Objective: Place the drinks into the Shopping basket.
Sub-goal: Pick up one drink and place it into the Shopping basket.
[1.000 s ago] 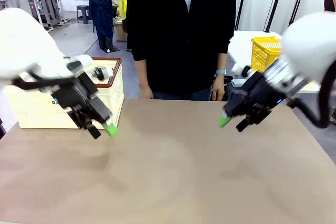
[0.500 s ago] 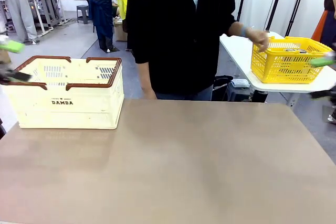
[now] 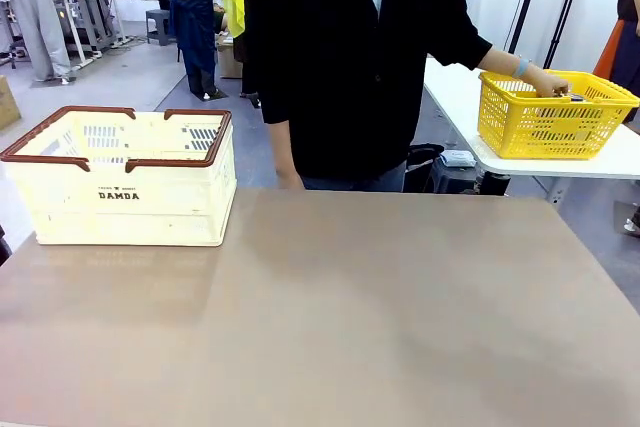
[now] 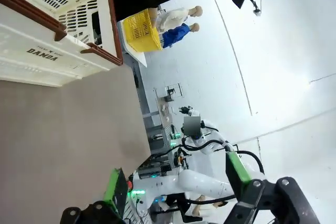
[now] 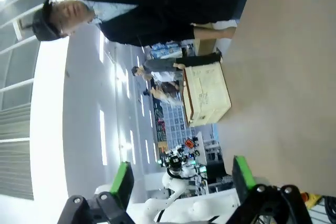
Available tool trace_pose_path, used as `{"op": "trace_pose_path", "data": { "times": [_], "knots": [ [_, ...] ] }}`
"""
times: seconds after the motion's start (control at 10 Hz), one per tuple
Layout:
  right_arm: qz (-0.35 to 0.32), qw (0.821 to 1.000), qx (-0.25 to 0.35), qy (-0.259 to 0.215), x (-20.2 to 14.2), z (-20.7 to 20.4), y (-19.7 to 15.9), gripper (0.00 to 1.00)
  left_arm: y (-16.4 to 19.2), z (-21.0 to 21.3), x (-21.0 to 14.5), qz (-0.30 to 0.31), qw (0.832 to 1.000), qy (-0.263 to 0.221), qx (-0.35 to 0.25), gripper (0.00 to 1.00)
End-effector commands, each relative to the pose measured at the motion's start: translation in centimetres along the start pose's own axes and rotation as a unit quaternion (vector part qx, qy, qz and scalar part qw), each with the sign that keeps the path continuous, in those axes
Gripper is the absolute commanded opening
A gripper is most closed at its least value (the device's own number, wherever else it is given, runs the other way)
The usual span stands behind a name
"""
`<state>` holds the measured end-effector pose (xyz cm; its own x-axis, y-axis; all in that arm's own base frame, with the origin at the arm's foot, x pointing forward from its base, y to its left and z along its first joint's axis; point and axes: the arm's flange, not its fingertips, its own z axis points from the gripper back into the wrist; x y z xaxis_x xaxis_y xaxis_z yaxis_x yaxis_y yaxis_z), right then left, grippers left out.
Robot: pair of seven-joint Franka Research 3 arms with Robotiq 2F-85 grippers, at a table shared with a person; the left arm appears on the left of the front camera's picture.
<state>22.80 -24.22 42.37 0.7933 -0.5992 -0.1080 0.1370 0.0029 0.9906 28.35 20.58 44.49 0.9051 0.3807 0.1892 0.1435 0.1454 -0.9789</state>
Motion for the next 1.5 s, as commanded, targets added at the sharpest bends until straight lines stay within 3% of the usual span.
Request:
{"op": "trace_pose_path", "data": {
  "times": [0.0, 1.4],
  "knots": [
    [0.005, 1.0, -0.006, 0.012, -0.36, -0.36, 0.94, 1.0, -0.6, 1.2, -0.76, -0.007, 1.0, 0.0, 0.003, 1.0],
    [0.005, 1.0, -0.006, 0.012, -0.36, -0.36, 0.94, 1.0, -0.6, 1.2, -0.76, -0.007, 1.0, 0.0, 0.003, 1.0]
  ]
}}
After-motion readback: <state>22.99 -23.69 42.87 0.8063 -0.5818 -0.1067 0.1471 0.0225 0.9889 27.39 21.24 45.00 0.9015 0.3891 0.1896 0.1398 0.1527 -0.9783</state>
